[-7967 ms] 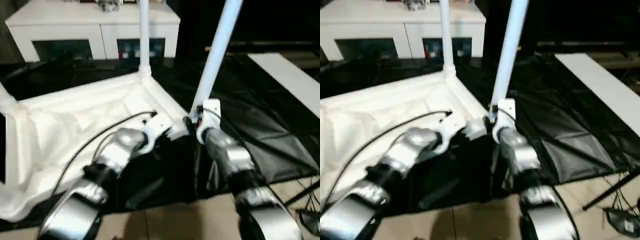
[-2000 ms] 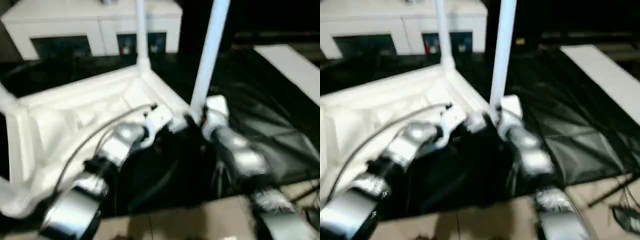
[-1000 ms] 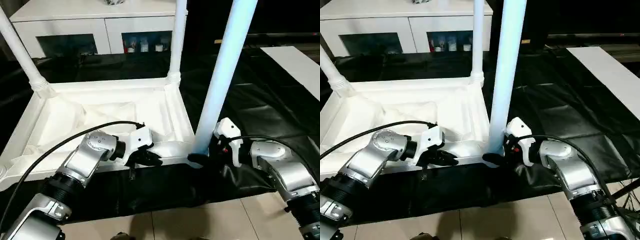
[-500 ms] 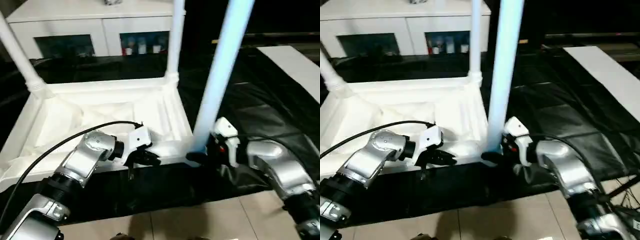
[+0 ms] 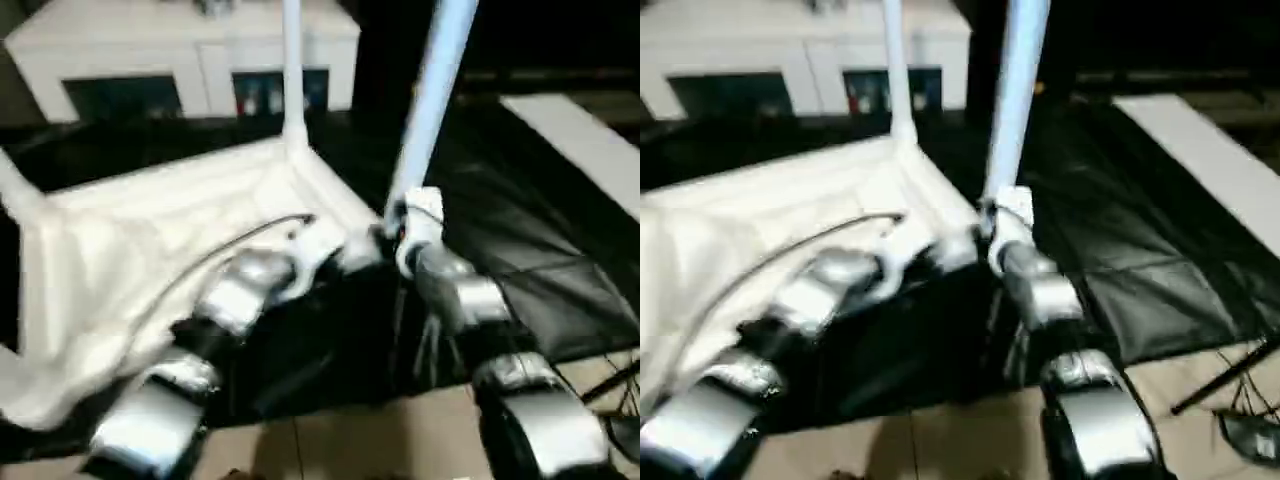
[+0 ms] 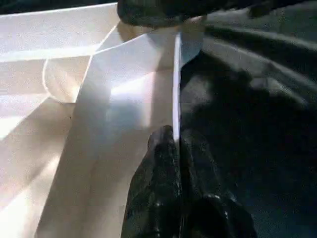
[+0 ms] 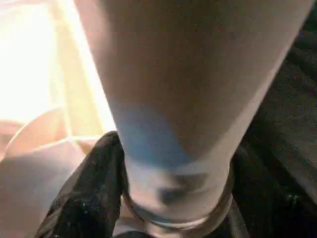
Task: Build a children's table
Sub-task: Rotate leg to tighten
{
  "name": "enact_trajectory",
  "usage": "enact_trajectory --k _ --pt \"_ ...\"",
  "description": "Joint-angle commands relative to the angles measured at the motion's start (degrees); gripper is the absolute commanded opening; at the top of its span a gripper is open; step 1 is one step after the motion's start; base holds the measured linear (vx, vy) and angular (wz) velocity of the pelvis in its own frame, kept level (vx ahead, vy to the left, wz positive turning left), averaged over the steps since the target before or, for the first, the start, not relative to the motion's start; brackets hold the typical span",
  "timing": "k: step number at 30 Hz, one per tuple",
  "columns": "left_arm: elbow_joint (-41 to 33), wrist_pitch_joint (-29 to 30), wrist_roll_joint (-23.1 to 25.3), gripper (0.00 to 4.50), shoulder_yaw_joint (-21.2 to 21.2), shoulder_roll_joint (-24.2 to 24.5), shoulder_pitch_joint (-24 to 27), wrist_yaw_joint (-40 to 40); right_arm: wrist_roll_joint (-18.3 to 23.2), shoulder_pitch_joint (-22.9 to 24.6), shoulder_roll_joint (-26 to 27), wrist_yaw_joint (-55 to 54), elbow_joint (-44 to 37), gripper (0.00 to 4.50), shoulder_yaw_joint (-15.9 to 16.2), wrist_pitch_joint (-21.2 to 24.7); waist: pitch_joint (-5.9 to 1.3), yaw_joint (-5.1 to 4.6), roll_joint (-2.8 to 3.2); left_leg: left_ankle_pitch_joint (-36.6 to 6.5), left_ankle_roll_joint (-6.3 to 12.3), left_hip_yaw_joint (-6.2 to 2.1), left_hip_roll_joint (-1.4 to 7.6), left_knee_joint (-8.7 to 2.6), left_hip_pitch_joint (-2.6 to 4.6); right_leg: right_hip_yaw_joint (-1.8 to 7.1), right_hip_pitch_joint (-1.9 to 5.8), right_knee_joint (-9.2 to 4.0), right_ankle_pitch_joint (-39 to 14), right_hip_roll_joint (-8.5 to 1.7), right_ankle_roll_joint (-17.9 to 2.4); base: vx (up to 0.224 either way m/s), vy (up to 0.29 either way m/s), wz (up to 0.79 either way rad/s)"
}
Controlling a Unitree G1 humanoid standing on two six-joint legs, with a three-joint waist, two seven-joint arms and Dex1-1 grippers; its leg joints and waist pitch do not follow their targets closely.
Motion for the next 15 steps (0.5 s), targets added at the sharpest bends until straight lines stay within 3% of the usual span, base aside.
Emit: enact_trajectory --k 1,6,8,9,11,12,14,15 --pt "2.8 -2.7 1.2 0.0 3.5 0.0 -2.9 10.1 1.1 0.4 2.1 -3.0 5.7 2.67 -0.8 0.3 -3.97 -0.3 -0.03 -18.3 -2.28 -1.04 1.41 -4.48 1.63 1.4 1.44 -4.88 -16.8 -2.1 -11.0 0.0 0.0 0.0" --pt "6.6 -5.9 2.5 0.0 2.8 -0.2 -3.8 11.4 0.0 -2.9 3.9 -0.7 10.7 2.67 -1.4 -5.9 -4.14 0.51 -0.51 -14.6 0.09 -0.75 1.37 -4.26 1.17 1.37 1.98 -4.43 -12.6 -2.38 -11.6 0.0 0.0 0.0" --pt "6.5 -6.9 2.7 0.0 2.4 0.4 -3.5 10.6 -0.7 -3.2 3.7 2.2 10.6 3.23 -0.6 -7.8 -4.14 0.65 -0.38 -13.6 0.72 -0.74 1.45 -4.27 0.99 1.32 2.15 -4.32 -11.7 -2.41 -12.0 0.0 0.0 0.0" --pt "5.8 -8.1 2.7 0.0 2.0 1.7 -2.4 8.4 -2.2 -2.6 2.3 7.2 8.5 3.37 1.3 -11.1 -4.18 0.69 -0.46 -12.9 1.25 -0.68 1.44 -4.22 0.91 1.27 2.31 -4.21 -10.9 -2.34 -12.3 0.0 0.0 0.0" --pt "5.4 -8.5 2.6 0.0 2.0 2.3 -1.9 7.0 -2.4 -1.8 1.3 8.9 6.7 3.44 1.7 -12.1 -4.16 0.73 -0.34 -13.0 1.8 -0.73 1.46 -4.22 0.78 1.24 2.4 -4.09 -10.4 -2.37 -12.4 0.0 0.0 0.0" --pt "4.7 -9.1 2.5 0.0 2.0 2.9 -1.3 5.6 -2.3 -0.8 0.1 10.9 4.4 3.44 2.2 -12.2 -4.13 0.25 -0.54 -11.7 1.93 -1.16 1.33 -4.49 -0.19 0.96 3.38 -3.83 -10.2 -2.37 -11.8 0.0 0.0 0.0" --pt "4.3 -9.4 2.5 0.0 1.9 3.3 -1.0 4.8 -2.2 -0.2 -0.5 11.9 3.1 3.67 2.5 -12.1 -4.28 -0.05 -0.48 -11.0 2.17 -1.14 1.43 -4.32 0.17 0.9 2.97 -3.83 -9.8 -2.28 -11.9 0.0 0.0 0.0" --pt "2.2 -10.2 2.1 0.0 1.8 4.5 0.4 1.5 -2.1 2.3 -2.8 16.2 -1.9 3.74 3.8 -10.7 -4.41 0.24 -0.16 -9.8 3.08 -1.0 1.54 -4.01 0.6 1.09 2.89 -3.64 -6.6 -2.23 -13.8 0.0 0.0 0.0"
